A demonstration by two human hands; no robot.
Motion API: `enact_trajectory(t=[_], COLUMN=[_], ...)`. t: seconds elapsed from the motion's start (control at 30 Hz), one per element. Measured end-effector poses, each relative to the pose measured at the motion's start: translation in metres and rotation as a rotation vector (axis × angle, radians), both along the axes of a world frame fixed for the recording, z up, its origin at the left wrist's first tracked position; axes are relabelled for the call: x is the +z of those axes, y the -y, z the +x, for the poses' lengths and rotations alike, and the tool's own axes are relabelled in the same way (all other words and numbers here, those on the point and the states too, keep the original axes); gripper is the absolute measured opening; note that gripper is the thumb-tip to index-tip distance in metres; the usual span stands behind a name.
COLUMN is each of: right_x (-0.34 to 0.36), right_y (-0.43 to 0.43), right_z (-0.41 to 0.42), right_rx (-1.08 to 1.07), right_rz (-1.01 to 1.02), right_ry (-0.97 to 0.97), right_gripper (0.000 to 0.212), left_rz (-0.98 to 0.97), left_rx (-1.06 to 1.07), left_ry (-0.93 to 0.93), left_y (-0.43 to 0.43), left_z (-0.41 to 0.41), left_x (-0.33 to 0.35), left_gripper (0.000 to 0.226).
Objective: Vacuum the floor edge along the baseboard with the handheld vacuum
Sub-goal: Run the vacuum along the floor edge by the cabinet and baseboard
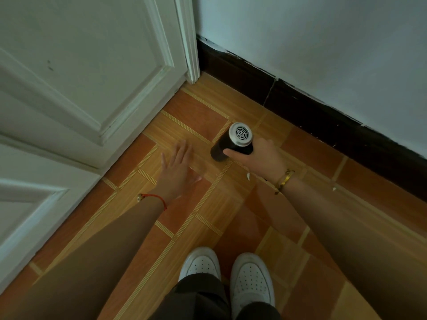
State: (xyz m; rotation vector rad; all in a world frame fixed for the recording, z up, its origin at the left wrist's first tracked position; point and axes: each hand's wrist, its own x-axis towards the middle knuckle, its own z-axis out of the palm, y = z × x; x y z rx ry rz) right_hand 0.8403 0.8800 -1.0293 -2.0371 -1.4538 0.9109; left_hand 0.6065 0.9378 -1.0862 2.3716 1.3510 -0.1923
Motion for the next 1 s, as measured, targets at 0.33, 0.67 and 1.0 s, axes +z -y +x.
enact_trajectory(t=[0.33, 0.67, 1.0], right_x=[-0.008, -0.022, -0.04], right_y=[-0.061, -0.106, -0.077], right_z=[-0.061, -0.145, -0.2], right_rx=[0.05, 0.098, 0.262], right_rz=[0.092, 0.274, 0.245], right_ry=[-0.17, -0.154, -0.141], right_gripper=[0.042, 0.056, 0.053], left_rz=[0.016, -0.042, -0.053], left_rx=[0.149, 0.362, 0.448], left_ry=[-0.063, -0.038, -0.068], left_y=[0.01, 0.041, 0.061], left_z=[-0.067, -0.132, -0.15], left_x=[0.007, 0.016, 0.012], left_gripper=[0.098, 0.092, 0.093])
